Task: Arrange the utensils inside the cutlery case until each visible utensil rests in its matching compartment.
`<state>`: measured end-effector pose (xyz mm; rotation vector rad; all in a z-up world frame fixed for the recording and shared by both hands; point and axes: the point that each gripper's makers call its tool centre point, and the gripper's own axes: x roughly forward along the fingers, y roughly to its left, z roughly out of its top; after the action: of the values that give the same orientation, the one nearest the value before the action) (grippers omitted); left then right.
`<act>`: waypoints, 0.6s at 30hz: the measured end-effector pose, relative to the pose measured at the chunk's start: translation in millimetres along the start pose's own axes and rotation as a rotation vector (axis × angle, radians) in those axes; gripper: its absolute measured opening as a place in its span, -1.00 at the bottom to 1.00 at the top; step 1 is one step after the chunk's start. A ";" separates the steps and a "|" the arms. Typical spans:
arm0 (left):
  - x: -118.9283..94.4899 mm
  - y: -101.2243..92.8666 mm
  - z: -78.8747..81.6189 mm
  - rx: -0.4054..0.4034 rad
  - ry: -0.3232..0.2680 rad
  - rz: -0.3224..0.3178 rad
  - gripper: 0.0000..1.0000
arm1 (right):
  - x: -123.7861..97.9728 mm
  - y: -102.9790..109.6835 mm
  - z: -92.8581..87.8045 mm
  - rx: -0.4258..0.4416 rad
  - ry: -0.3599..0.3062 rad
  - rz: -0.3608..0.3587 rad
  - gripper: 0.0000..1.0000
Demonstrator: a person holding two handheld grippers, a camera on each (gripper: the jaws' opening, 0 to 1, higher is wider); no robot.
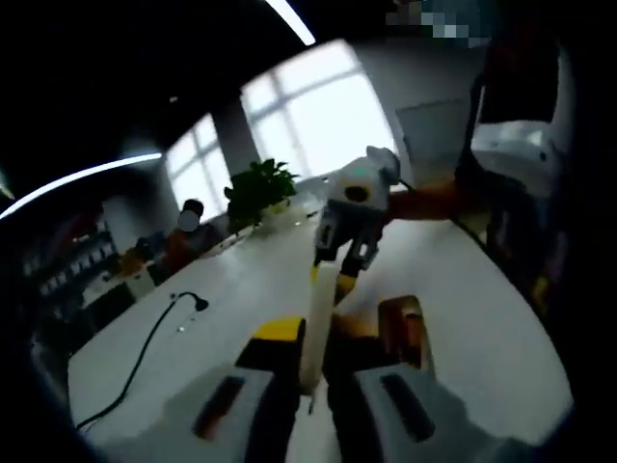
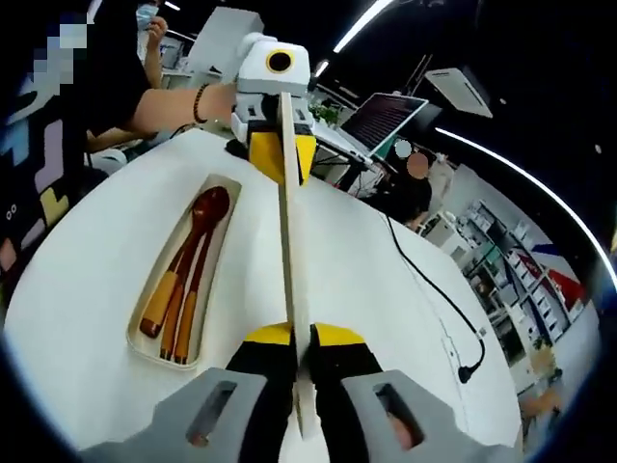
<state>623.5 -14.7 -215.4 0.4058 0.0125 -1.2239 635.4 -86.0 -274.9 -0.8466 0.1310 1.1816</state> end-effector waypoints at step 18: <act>-4.7 43.6 -11.6 -0.702 -0.107 0.158 0.00 | -22.7 -36.4 -1.2 -0.008 -0.025 -0.185 -0.95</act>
<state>664.1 5.3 -212.2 -0.2670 0.3039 -1.0072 657.5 -108.4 -245.6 -0.8328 0.0266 1.0188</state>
